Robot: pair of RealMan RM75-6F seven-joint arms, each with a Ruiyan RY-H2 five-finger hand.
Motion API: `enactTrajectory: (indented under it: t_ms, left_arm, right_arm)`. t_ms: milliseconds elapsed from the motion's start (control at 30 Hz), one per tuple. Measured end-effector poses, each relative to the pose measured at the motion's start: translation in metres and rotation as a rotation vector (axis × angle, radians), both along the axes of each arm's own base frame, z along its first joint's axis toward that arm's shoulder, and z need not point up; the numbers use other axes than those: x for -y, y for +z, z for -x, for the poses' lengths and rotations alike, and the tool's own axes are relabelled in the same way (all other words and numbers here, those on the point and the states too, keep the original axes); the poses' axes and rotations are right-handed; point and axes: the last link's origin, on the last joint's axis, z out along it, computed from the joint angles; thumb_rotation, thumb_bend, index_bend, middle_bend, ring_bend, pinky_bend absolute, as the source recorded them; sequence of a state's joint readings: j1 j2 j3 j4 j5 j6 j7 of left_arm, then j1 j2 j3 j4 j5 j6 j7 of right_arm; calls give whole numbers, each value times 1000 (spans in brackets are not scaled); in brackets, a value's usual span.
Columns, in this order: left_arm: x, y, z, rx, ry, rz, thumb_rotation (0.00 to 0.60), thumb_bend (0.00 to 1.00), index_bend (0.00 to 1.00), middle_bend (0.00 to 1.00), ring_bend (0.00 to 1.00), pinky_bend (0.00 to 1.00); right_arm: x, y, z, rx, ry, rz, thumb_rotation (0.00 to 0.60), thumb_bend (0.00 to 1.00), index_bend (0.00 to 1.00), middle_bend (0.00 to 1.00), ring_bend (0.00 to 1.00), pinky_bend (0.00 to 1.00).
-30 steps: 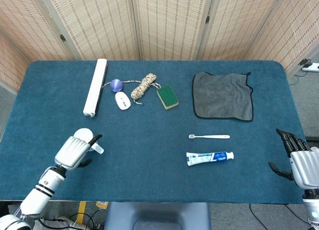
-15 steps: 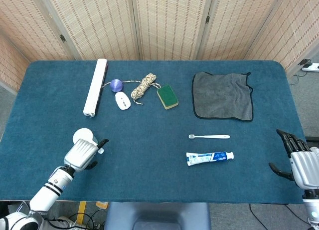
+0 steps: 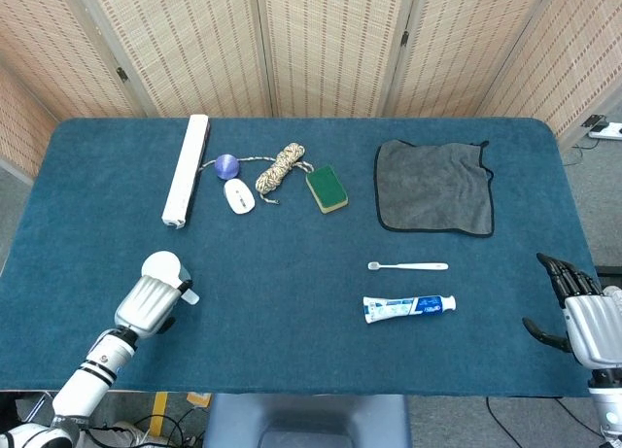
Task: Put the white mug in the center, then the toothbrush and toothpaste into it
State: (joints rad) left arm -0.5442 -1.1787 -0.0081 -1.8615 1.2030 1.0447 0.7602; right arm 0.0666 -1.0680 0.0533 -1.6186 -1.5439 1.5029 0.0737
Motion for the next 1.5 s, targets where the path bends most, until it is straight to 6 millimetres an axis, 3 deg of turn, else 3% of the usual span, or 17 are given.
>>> enactTrajectory:
  t_ms: [833, 1233, 1300, 1433, 1500]
  left_arm:
    - [44, 25, 25, -32, 88, -4, 600, 324, 354, 1000, 956, 1000]
    - [49, 29, 8, 104, 15, 0, 600, 299, 176, 956, 926, 1000]
    - [43, 32, 3, 153, 1, -30, 558, 251, 155, 955, 925, 1000]
    - [28, 36, -3, 198, -2, -94, 178, 157, 98, 950, 920, 1000]
    - [21, 38, -2, 199, 30, -114, 62, 130, 86, 946, 915, 1000]
  right_arm:
    - [3, 0, -5, 6, 31, -3, 600, 119, 53, 130, 159, 238]
    - [0, 2, -7, 8, 45, 6, 600, 120, 53, 130, 160, 238]
    - [1, 3, -8, 7, 51, 9, 600, 120, 53, 130, 160, 238]
    - [1, 3, -11, 4, 66, 6, 600, 120, 53, 130, 160, 238]
    - [1, 4, -11, 2, 68, 6, 600, 120, 53, 130, 160, 238]
